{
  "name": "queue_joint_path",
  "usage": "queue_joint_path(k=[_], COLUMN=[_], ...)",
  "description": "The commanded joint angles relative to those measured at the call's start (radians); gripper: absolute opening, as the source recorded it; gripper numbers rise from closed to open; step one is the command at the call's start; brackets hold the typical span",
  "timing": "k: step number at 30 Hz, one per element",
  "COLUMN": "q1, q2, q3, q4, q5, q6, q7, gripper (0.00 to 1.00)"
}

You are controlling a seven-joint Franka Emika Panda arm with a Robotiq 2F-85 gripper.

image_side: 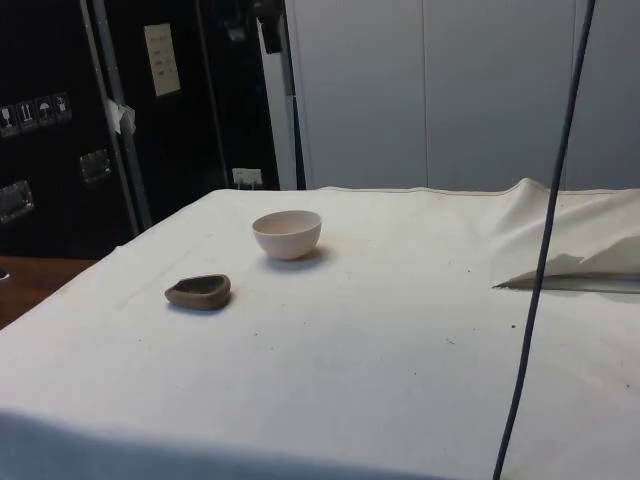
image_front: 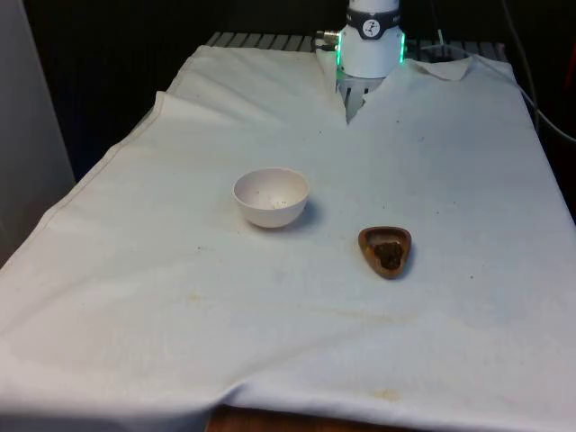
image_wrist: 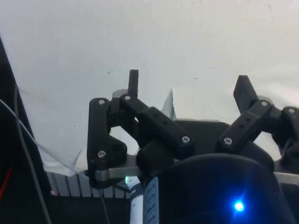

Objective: Pour the coffee beans from the cup into the bowl.

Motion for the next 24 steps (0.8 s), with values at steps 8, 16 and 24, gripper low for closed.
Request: queue_joint_path(k=[8, 16, 24], q1=[0.007, 0.009, 0.009], q2=[0.080, 0.073, 0.060], q3=[0.026, 0.061, 0.095], q4=[0.056, 0.014, -0.054], q5=[-0.019, -0.054, -0.086], q6=[0.020, 0.071, 0.138], q7=[0.053, 0.101, 0.151], gripper=[1.00, 1.00, 1.00])
